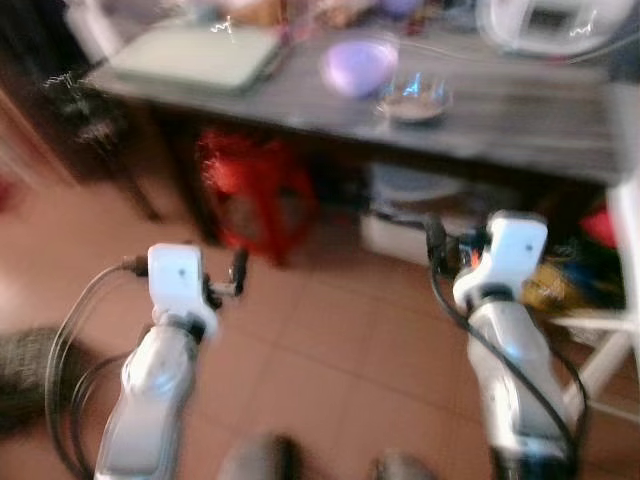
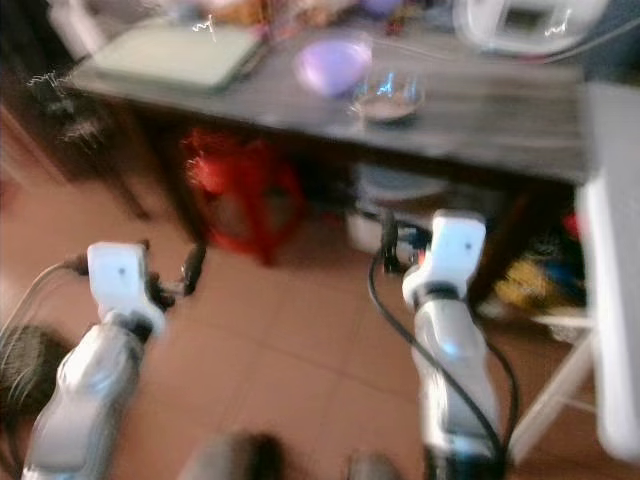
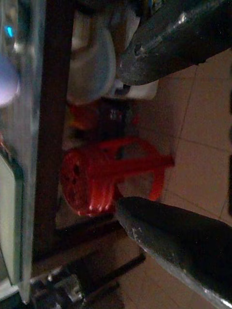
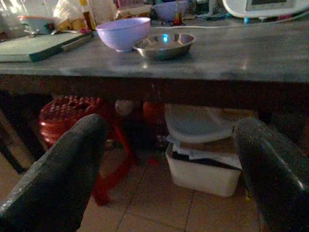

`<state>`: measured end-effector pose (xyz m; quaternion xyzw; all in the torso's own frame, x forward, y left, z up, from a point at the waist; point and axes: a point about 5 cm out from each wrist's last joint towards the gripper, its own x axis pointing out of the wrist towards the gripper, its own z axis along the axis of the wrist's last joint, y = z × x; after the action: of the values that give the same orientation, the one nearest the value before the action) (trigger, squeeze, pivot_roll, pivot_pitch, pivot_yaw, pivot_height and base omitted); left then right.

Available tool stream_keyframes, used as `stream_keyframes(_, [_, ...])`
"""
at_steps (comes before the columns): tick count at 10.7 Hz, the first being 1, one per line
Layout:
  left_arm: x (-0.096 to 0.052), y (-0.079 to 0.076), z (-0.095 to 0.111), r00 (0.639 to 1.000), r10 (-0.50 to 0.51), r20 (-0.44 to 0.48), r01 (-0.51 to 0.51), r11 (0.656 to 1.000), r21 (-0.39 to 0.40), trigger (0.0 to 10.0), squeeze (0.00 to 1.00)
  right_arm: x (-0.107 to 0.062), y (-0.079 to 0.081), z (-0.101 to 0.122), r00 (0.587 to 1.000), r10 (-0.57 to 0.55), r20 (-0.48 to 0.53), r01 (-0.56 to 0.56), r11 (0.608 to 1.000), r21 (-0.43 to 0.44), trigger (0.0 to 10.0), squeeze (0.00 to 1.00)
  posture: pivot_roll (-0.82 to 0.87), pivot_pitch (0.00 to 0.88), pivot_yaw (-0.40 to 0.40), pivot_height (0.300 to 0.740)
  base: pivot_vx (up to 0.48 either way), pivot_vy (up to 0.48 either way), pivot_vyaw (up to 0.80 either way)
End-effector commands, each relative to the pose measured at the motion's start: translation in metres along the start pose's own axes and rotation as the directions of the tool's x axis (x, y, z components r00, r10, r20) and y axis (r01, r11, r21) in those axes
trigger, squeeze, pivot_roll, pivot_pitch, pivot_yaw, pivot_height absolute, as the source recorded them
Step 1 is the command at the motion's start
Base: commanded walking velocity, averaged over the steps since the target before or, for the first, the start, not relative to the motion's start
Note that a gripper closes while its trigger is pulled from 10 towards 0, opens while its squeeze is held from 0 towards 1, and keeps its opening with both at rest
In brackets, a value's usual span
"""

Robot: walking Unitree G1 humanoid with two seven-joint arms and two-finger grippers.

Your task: Setting the table

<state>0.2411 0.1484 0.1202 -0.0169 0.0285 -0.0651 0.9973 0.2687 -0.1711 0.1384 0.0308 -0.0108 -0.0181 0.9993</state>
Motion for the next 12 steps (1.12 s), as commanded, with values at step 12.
stream_keyframes(12, [0.000, -0.007, 0.012, 0.998, -0.040, 0.044, 0.040, 0.999, -0.013, 10.0, 0.00, 0.011, 0.002, 0.013, 1.000, 0.014, 0.004, -0.014, 1.000, -0.011, 10.0, 0.00, -0.05, 0.139, 0.046, 0.740, 0.000, -0.425, -0.25])
